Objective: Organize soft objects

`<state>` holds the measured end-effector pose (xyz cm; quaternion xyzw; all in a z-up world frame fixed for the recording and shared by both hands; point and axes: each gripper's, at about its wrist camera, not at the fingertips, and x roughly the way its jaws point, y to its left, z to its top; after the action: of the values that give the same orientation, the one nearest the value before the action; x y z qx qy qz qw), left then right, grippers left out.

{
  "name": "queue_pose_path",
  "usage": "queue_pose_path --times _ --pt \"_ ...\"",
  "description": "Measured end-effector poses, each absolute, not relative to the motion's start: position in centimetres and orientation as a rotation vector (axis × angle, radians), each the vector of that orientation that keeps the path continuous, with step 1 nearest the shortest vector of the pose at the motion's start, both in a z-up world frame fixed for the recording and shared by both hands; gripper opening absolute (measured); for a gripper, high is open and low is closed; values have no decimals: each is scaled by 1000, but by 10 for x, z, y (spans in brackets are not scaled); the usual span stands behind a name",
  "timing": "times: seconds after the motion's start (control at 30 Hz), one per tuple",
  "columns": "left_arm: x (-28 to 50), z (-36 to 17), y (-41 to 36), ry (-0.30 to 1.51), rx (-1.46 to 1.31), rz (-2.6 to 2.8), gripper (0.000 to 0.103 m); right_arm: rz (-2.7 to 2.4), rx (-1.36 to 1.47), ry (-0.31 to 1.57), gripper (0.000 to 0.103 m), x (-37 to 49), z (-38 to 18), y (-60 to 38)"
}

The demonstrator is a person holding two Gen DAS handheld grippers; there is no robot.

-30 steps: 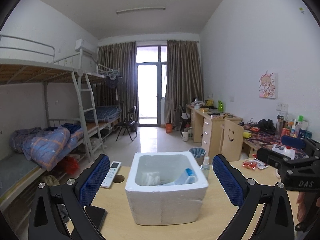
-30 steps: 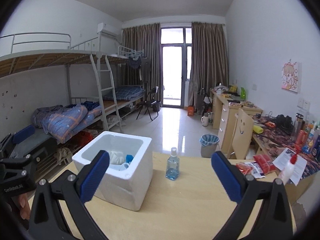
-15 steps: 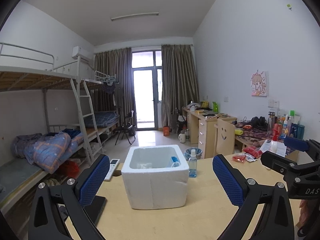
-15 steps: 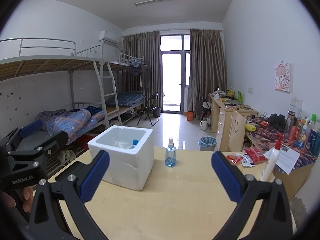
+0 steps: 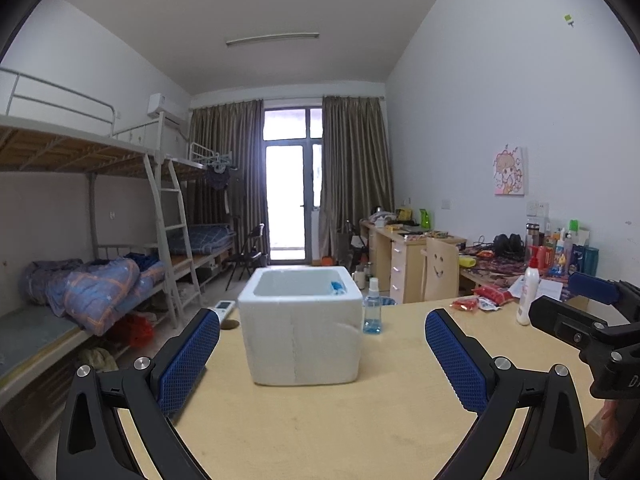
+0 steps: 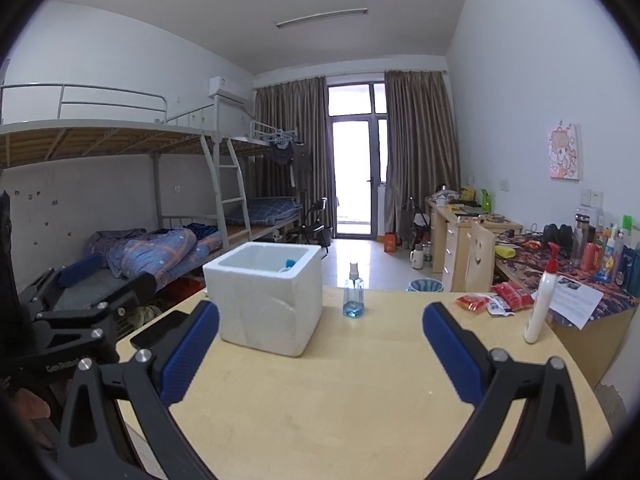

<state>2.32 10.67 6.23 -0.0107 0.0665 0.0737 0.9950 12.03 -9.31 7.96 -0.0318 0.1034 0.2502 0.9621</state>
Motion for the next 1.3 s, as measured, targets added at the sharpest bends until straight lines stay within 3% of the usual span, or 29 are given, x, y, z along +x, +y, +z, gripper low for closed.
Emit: queue_pose_path --times 0.57,1.3 --pt "6 -9 98 129 -17 156 103 481 -21 264 103 105 14 -103" --pt "-32 3 88 102 -24 145 103 479 -19 220 103 66 22 -113"
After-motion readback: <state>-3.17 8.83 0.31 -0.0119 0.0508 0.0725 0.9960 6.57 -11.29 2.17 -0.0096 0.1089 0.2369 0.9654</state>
